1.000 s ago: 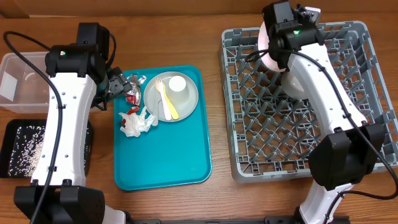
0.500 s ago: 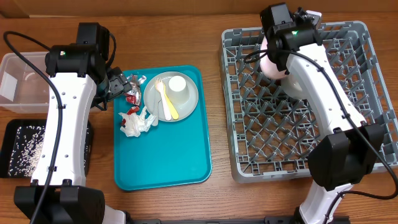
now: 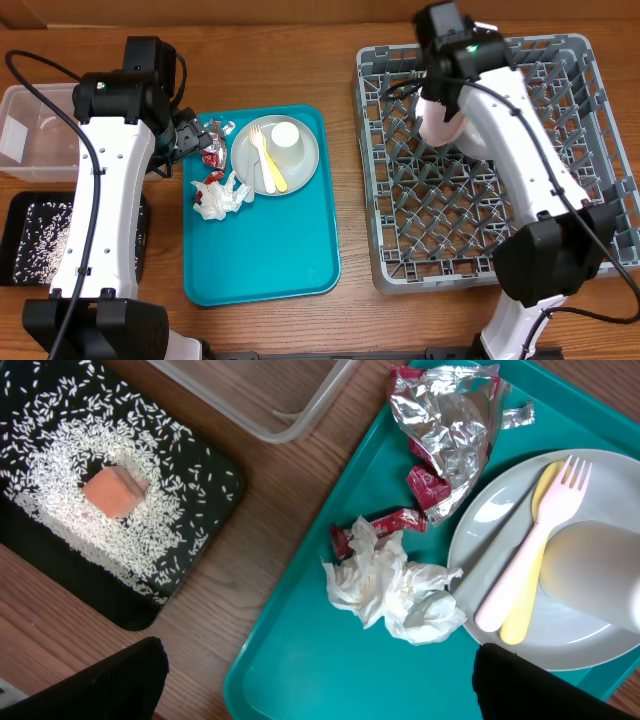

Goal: Sort waste into correct bins and load items into the dishwasher rack
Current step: 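Lower the pink plate upright into the rack beside the bowl and release, then raise the right gripper away from the rack to the corner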

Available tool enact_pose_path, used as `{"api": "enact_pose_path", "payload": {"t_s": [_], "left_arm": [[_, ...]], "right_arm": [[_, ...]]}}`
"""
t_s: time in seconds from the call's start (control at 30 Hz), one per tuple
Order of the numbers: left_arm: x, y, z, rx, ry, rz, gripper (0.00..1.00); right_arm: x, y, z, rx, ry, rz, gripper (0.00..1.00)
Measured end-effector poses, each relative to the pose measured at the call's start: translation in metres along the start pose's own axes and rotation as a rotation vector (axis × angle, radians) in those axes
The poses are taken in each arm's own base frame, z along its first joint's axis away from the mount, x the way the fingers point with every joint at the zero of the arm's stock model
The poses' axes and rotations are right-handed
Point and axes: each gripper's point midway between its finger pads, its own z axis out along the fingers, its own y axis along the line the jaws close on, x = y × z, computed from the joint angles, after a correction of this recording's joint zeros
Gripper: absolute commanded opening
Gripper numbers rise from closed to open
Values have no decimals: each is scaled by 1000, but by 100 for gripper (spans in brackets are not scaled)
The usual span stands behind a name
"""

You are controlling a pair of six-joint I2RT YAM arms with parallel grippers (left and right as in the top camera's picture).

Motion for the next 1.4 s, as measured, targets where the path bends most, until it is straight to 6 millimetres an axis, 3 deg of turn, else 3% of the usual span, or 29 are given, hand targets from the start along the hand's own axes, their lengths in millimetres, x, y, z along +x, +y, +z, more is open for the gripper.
{"api": "enact_pose_path", "payload": {"t_s": [0.03,0.13,0.2,0.4,0.57,0.67,0.77,0.9,1.0,1.4], "left_arm": [[0,0,0,0,0,0,100],[0,0,0,0,0,0,100],[0,0,0,0,0,0,100],[0,0,0,0,0,0,100],[0,0,0,0,0,0,100],[0,0,0,0,0,0,100],[0,0,0,0,0,0,100],[0,0,0,0,0,0,100],[0,0,0,0,0,0,100],[0,0,0,0,0,0,100]], "right_arm": [[-3,0,-2,-26,11,16,77],[-14,-6,-8,-105,41,70,82],[-20,-11,-13,-168,60,95,99],[-23,-12,-43,-403,127,92,100],[-26,-11,-85,-528,81,76,100],[-34,-29,-111,-531,3,106,100],[-46,-71,-126,-456,-72,214,100],[-54,-135,-120,-317,-99,369,100],[-47,-165,-107,-232,-62,433,100],[-42,-172,-102,-201,-39,453,100]]}}
